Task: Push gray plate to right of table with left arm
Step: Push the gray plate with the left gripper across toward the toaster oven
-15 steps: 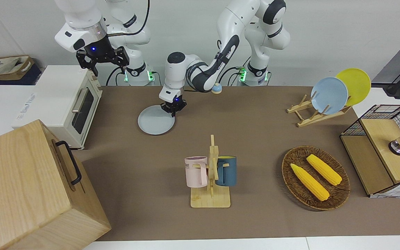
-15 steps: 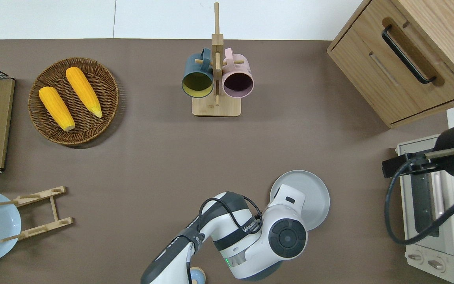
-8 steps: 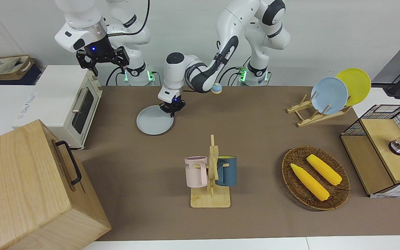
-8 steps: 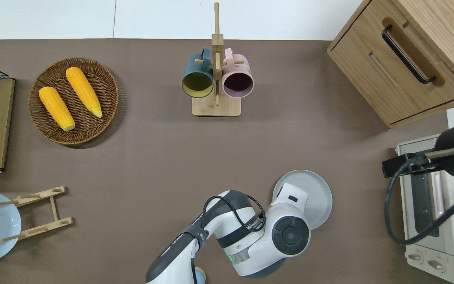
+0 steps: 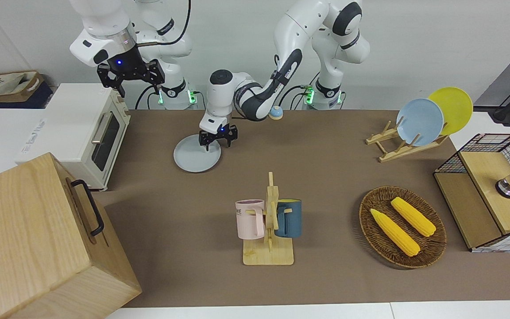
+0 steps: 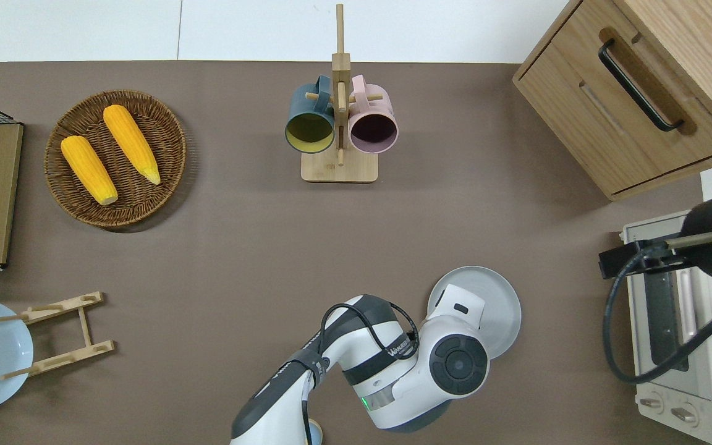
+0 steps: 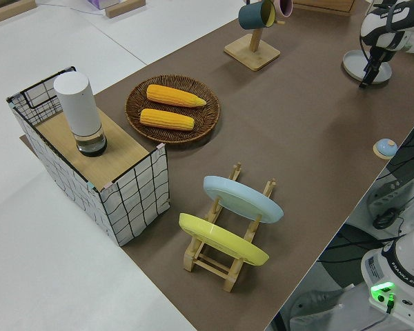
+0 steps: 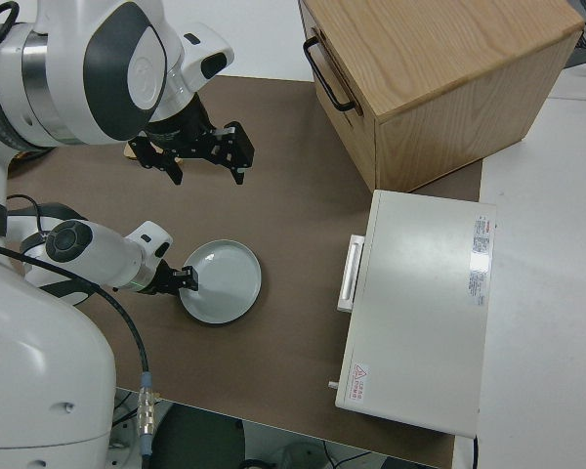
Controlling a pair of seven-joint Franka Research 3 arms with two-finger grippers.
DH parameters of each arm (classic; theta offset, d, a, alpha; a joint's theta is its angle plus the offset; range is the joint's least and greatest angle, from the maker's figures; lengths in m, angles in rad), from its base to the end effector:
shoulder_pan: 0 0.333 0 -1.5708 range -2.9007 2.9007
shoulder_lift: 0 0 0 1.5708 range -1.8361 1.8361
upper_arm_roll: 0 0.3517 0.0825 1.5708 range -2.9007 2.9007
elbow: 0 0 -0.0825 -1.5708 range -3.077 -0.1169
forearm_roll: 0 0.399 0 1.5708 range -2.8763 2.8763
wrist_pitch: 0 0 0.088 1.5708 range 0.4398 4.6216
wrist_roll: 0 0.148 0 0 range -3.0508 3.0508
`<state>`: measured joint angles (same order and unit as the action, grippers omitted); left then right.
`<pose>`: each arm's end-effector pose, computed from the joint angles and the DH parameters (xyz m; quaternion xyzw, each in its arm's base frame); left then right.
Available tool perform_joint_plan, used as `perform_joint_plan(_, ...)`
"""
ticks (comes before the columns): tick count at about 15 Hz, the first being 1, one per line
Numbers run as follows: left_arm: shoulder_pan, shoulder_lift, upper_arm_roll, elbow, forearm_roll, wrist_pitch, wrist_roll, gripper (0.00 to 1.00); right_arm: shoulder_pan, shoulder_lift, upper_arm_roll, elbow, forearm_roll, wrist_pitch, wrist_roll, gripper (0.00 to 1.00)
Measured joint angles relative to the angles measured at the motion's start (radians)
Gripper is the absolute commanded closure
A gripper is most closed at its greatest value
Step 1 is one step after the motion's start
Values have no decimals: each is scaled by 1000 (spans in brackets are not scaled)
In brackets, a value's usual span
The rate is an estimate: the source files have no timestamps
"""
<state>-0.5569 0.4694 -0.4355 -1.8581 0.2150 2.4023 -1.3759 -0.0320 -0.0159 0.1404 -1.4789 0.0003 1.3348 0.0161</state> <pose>0.3940 -0.5558 0.2806 0.9876 0.1425 0.0077 0.0655 0.5299 0.0584 0.6528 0.9969 0.0460 -0.0640 0.0049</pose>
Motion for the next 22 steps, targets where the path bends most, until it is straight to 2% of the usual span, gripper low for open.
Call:
perform_joint_plan(6, 1, -1, 6, 19, 5, -38, 11, 15, 0, 0, 0, 0, 0, 0, 0, 17)
perform_joint_plan(12, 43, -40, 11, 19, 7, -117, 111, 13, 0, 0, 0, 0, 0, 0, 0, 17)
perform_joint_plan(17, 104, -132, 8, -41, -8, -170, 208, 11, 0, 0, 0, 0, 0, 0, 0, 17)
perform_joint_plan(22, 171, -219, 9, -68, -84, -272, 346, 11, 0, 0, 0, 0, 0, 0, 0, 17)
